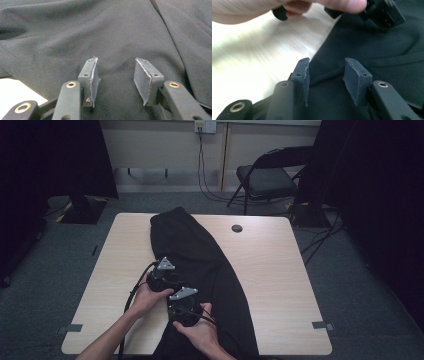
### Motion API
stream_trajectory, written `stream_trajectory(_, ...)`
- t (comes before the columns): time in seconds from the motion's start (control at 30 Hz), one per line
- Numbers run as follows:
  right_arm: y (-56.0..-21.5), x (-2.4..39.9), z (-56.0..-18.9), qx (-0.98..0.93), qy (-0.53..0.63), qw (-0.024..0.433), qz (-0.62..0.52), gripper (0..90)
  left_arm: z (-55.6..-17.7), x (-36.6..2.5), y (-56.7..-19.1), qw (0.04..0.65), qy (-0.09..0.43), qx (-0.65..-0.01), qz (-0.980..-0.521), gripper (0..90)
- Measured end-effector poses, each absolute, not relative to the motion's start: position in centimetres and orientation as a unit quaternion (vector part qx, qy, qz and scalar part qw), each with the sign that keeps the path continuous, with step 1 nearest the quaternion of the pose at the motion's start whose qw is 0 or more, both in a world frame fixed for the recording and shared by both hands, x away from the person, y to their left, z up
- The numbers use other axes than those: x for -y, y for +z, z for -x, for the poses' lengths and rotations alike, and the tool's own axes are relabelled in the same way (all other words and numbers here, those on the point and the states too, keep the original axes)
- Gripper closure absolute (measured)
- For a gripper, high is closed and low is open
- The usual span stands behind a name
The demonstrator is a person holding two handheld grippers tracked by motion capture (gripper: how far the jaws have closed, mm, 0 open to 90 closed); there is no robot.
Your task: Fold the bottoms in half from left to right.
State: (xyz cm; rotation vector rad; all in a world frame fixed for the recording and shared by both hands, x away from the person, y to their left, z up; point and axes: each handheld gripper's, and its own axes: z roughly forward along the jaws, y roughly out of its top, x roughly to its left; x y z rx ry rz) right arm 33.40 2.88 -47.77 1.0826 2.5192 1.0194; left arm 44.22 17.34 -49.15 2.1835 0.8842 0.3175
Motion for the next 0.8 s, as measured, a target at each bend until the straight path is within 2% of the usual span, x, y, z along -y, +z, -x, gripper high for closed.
stream_trajectory(0.13, -47.2, -3.4, -33.2, -0.847, 0.363, 0.110, -0.373, 54.8, -44.2, -17.3, -49.2, 0.374, 0.124, -0.345, -0.852, 53.9)
stream_trajectory(0.2, -47.5, -4.0, -33.3, -0.856, 0.338, 0.129, -0.370, 54.9, -44.2, -17.2, -49.1, 0.372, 0.125, -0.346, -0.852, 53.8)
stream_trajectory(0.27, -47.8, -4.0, -33.3, -0.857, 0.330, 0.128, -0.373, 55.0, -44.2, -17.2, -49.1, 0.372, 0.125, -0.347, -0.852, 53.8)
stream_trajectory(0.63, -48.6, -2.4, -31.6, -0.852, 0.324, 0.152, -0.382, 54.7, -44.2, -17.3, -49.2, 0.373, 0.125, -0.346, -0.852, 53.8)
stream_trajectory(0.67, -48.7, -2.4, -31.6, -0.851, 0.327, 0.153, -0.382, 58.4, -44.2, -17.3, -49.2, 0.372, 0.126, -0.345, -0.852, 53.7)
stream_trajectory(0.7, -48.7, -2.4, -31.6, -0.851, 0.327, 0.153, -0.382, 58.4, -44.1, -17.2, -49.2, 0.371, 0.127, -0.346, -0.852, 53.7)
stream_trajectory(0.8, -48.6, -2.5, -31.6, -0.852, 0.334, 0.144, -0.376, 81.8, -44.2, -17.3, -49.2, 0.373, 0.125, -0.345, -0.852, 53.7)
